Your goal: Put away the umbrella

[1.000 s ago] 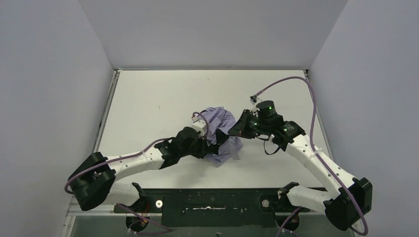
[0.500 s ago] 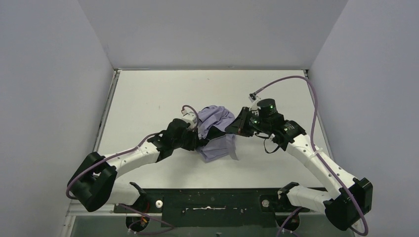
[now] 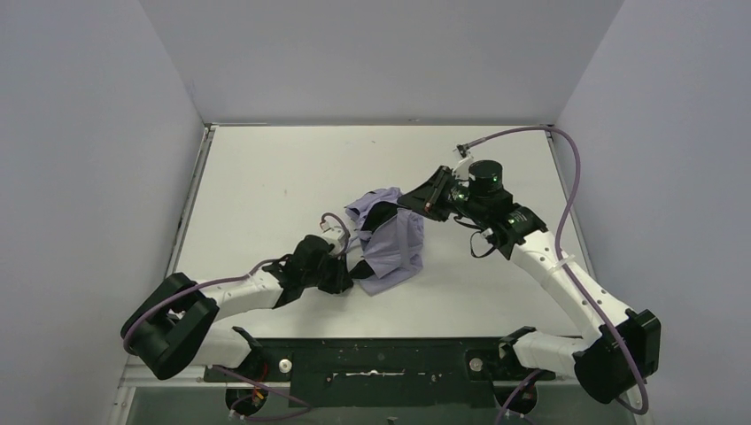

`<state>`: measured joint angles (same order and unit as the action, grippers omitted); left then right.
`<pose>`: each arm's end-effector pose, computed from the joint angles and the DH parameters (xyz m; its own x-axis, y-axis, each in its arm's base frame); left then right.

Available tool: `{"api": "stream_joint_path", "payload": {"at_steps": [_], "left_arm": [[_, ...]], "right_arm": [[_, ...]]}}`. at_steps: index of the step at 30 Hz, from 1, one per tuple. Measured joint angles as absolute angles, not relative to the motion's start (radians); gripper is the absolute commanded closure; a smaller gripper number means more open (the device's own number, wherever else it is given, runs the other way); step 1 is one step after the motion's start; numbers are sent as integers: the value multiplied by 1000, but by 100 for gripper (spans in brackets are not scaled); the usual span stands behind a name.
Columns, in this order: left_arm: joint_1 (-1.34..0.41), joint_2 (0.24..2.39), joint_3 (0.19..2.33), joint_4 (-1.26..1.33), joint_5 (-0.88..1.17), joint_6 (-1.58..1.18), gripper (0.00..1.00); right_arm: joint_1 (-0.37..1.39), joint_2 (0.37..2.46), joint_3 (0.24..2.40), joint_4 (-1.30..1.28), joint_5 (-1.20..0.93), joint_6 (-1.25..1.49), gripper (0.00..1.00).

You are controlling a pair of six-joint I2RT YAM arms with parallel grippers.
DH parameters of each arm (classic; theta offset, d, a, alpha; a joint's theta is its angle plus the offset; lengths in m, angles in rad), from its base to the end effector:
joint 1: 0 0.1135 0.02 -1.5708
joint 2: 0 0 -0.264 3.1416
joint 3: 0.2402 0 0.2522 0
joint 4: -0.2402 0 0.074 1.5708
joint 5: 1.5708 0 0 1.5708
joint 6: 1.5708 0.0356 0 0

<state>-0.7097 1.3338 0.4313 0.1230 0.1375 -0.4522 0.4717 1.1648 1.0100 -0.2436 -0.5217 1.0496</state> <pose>0.1748 -0.1566 0.1382 -0.7940 0.1114 -0.5977 0.4141 0.8189 -0.3974 0.2268 0.1356 0.3369 -0.8685 0.4010 -0.2913 -0.1002 0.4335 0.8956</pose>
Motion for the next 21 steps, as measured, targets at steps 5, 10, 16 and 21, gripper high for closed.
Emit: {"api": "stream_joint_path", "payload": {"at_steps": [5, 10, 16, 21], "left_arm": [[-732, 1311, 394, 179, 179, -491, 89], [-812, 1209, 386, 176, 167, -503, 61], [-851, 1048, 376, 125, 83, -502, 22], [-870, 952, 376, 51, 19, -477, 20]], "right_arm": [[470, 1211, 1010, -186, -501, 1102, 100], [470, 1265, 1019, -142, -493, 1139, 100], [466, 1271, 1039, -130, -474, 1168, 100], [464, 1285, 1072, -113, -447, 1208, 100]]}}
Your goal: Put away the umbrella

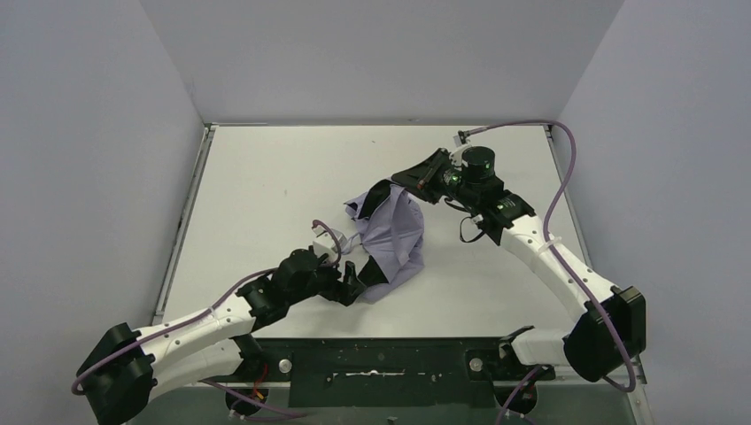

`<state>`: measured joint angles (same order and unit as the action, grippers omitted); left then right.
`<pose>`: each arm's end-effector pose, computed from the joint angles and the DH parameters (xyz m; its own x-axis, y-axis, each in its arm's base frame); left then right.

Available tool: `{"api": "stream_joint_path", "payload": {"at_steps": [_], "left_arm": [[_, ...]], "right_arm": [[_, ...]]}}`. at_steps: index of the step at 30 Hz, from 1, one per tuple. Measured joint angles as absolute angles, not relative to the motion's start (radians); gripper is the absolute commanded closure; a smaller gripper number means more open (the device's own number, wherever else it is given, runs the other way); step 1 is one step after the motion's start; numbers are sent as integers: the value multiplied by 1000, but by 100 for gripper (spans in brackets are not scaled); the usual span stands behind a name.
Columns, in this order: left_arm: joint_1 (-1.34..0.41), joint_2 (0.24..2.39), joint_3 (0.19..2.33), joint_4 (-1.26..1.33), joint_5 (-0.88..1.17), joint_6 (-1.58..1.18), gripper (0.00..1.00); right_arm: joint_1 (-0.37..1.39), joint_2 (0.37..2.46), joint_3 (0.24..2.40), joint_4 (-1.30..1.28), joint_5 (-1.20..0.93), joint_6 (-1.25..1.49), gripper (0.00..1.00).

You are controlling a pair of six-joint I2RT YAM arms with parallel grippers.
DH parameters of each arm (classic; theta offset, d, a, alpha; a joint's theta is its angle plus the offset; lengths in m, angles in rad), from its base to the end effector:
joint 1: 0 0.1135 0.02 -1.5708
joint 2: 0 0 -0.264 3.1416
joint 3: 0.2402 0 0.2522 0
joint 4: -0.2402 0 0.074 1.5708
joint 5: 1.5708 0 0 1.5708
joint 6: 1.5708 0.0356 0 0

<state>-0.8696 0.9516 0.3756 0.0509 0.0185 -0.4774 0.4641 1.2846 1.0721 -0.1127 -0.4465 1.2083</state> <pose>0.1283 -0.1530 0.1904 -0.6430 0.0495 -0.7643 0.5391 0.7380 -0.4058 0.2597 0.1472 0.3398 -0.8209 0.5322 -0.2070 -0.0058 0.3548 0.9349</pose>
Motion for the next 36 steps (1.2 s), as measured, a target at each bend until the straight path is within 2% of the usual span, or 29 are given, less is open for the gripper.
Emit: {"api": "stream_joint_path", "payload": {"at_steps": [9, 16, 30, 32, 36], "left_arm": [[-905, 975, 457, -43, -30, -400, 17], [-1010, 1057, 548, -30, -70, -358, 15], [-1094, 1335, 583, 29, -236, -350, 15], [-1095, 1352, 600, 29, -266, -338, 21], [-1098, 1383, 640, 30, -316, -315, 43]], "right_arm": [[458, 1369, 1137, -45, -426, 1282, 100], [458, 1405, 1160, -22, -426, 1315, 100], [459, 1399, 1167, -18, -425, 1314, 100], [459, 1397, 1167, -18, -426, 1312, 100], [459, 1395, 1163, -17, -426, 1310, 100]]}}
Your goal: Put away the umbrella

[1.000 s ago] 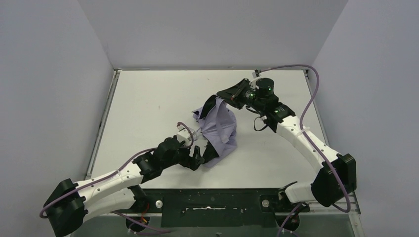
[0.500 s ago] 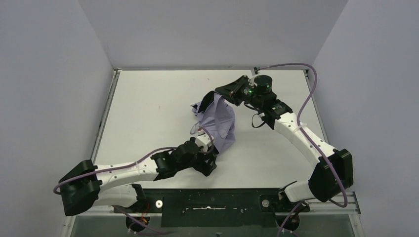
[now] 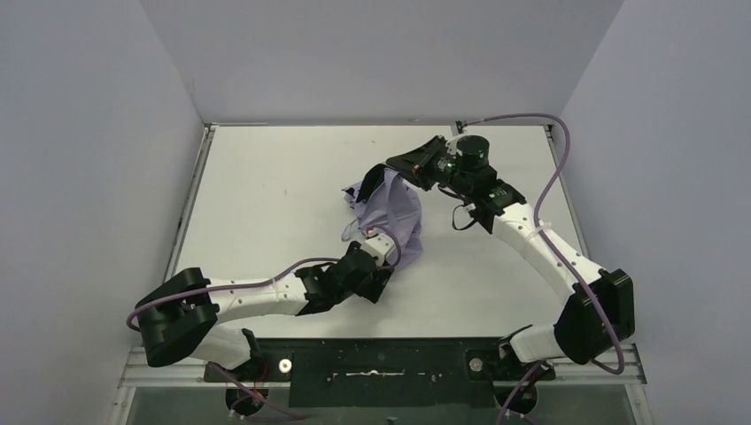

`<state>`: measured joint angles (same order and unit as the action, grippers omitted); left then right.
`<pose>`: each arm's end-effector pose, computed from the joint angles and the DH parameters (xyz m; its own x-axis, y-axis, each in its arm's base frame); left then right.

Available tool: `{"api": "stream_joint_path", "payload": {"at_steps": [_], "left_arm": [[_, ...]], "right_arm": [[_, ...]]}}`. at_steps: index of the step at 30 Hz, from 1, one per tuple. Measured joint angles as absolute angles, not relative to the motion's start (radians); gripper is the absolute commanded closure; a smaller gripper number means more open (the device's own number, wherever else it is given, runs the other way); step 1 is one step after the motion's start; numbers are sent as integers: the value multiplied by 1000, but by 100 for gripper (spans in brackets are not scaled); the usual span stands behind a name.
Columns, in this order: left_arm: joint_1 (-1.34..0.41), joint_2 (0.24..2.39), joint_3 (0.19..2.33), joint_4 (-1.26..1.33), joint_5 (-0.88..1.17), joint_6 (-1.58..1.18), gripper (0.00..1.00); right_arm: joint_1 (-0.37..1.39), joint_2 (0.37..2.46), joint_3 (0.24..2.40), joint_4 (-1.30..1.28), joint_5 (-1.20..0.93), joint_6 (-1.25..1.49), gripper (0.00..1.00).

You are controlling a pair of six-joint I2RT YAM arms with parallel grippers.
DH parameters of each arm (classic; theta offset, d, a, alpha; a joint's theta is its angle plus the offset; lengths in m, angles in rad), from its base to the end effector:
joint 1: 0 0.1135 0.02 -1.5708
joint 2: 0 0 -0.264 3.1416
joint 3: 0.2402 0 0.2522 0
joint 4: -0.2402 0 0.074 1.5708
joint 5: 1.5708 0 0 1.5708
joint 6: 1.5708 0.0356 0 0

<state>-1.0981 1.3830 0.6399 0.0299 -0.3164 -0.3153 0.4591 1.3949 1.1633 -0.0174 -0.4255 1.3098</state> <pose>0.1343 -0.2382 0.1808 -0.5124 0.3547 -0.7821 0.6102 0.7912 -0.0410 0.2885 0.1590 0.3494 -0.7934 0.5894 -0.1518 0.0167 0.2705 0.9626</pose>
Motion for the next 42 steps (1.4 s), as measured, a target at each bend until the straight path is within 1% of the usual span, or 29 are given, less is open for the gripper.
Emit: {"api": "stream_joint_path", "payload": {"at_steps": [7, 11, 12, 20, 21, 23, 26, 28, 31, 32, 37, 39, 42], "left_arm": [[-1098, 1404, 667, 38, -309, -304, 84], [-1100, 1402, 659, 72, -233, -327, 98], [-1100, 1401, 652, 88, -206, -336, 100], [-1101, 1393, 590, 212, 14, -417, 100], [-1101, 1393, 587, 223, 34, -421, 98], [-1101, 1393, 584, 241, 78, -434, 88], [-1101, 1391, 584, 254, 120, -441, 65], [-1100, 1376, 575, 257, 136, -445, 53], [-1090, 1312, 548, 252, 152, -455, 45], [-1086, 1304, 546, 249, 154, -455, 39], [-1028, 1142, 513, 181, 142, -455, 33], [-992, 1072, 493, 149, 133, -459, 32], [-925, 1000, 475, 107, 127, -464, 30]], "right_arm": [[460, 1374, 1127, -17, -427, 1301, 100], [460, 1341, 1092, -37, -430, 1277, 100], [460, 1329, 1082, -47, -432, 1267, 100], [460, 1234, 978, -107, -436, 1218, 100], [460, 1227, 962, -110, -438, 1215, 100], [460, 1217, 938, -123, -442, 1208, 98], [460, 1192, 896, -159, -445, 1175, 94], [460, 1164, 870, -212, -444, 1138, 89], [466, 1117, 850, -316, -439, 1060, 78], [466, 1105, 850, -349, -433, 1036, 75], [466, 1062, 850, -548, -387, 867, 55], [466, 1060, 855, -618, -364, 807, 52], [468, 1060, 881, -725, -315, 725, 51]]}}
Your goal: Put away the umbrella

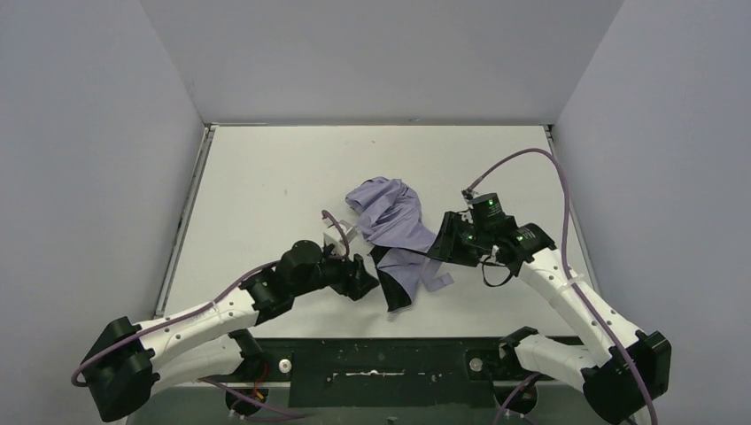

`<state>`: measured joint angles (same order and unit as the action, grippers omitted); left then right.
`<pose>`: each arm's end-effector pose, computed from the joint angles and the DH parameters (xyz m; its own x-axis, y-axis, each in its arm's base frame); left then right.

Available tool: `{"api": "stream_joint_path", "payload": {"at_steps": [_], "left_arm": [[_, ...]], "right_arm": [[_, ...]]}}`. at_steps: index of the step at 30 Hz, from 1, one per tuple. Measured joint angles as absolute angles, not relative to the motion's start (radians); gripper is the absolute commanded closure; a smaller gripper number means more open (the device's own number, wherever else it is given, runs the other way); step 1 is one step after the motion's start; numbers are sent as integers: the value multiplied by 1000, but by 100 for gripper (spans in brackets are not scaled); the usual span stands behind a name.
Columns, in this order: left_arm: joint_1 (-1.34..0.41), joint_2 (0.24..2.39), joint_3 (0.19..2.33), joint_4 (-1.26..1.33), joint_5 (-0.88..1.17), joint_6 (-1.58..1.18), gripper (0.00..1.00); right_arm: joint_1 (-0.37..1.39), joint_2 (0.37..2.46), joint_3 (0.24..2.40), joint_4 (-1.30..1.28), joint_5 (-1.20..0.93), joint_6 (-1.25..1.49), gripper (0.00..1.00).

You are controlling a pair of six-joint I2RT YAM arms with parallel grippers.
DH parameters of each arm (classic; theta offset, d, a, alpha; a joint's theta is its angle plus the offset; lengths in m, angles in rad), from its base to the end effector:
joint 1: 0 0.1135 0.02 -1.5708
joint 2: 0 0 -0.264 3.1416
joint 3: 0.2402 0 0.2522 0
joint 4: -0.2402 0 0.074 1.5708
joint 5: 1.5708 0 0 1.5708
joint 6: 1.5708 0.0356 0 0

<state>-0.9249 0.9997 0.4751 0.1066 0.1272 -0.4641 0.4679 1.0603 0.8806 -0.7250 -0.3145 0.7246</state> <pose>0.1284 -0.1778 0.2205 -0.6043 0.0641 -0.7942 0.6614 0.5962 -0.4551 0.1819 0.1043 0.2743 -0.9228 0.2399 -0.3015 0.0163 0.8060 0.5917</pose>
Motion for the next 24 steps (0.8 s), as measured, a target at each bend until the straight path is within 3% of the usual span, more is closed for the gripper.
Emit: {"api": "stream_joint_path", "payload": {"at_steps": [7, 17, 24], "left_arm": [[-888, 1011, 476, 71, 115, -490, 29], [-891, 1239, 519, 108, 97, -492, 30], [-897, 1367, 661, 56, -49, -445, 40]], "right_arm": [[472, 1072, 952, -834, -215, 611, 40], [473, 1055, 1060, -911, -131, 492, 30], [473, 1044, 1074, -914, -131, 461, 29]]}}
